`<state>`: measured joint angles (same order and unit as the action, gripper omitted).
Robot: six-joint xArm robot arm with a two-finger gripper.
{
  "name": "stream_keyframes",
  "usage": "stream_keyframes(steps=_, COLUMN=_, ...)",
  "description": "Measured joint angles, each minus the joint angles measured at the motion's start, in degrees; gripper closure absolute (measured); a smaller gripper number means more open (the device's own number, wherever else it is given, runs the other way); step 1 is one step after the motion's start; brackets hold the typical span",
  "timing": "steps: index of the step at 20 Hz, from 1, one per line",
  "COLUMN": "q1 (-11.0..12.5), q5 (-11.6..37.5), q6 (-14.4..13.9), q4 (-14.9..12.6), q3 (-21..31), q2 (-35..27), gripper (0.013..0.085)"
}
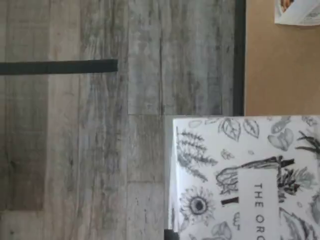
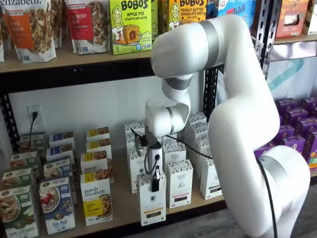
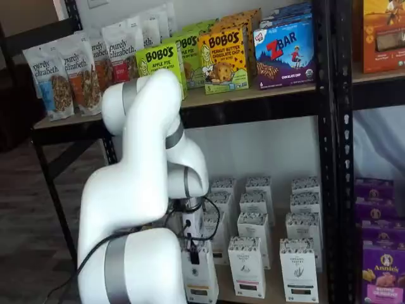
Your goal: Pick up the white box with a yellow strip in the middle, on the bottom shelf, the fourth box from the left
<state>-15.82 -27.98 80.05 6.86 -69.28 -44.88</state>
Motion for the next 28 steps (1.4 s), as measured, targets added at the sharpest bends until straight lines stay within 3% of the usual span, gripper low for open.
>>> stream_keyframes(steps=4, q1=-0.3, q5=0.7, q6=0.8, q4=1.1, q3=4.3, q2=3.4, gripper=0.049)
stream_keyframes(steps=16, q1=-1.5, q5=3.1, q6=-1.5, q4=-0.2, q3=15.8, q2=13.4, gripper=0.049)
stream_keyframes(steps=24, q1=-2.8, q5=1.5, q6=-0.9, q4=2.0, q3=21.2, q2=20.3, gripper=0.049)
stream_keyframes(steps=28, q1=-3.0, q5=0.3, q6=-2.4, q4=0.6, q3=23.4, q2=23.9, gripper=0.049)
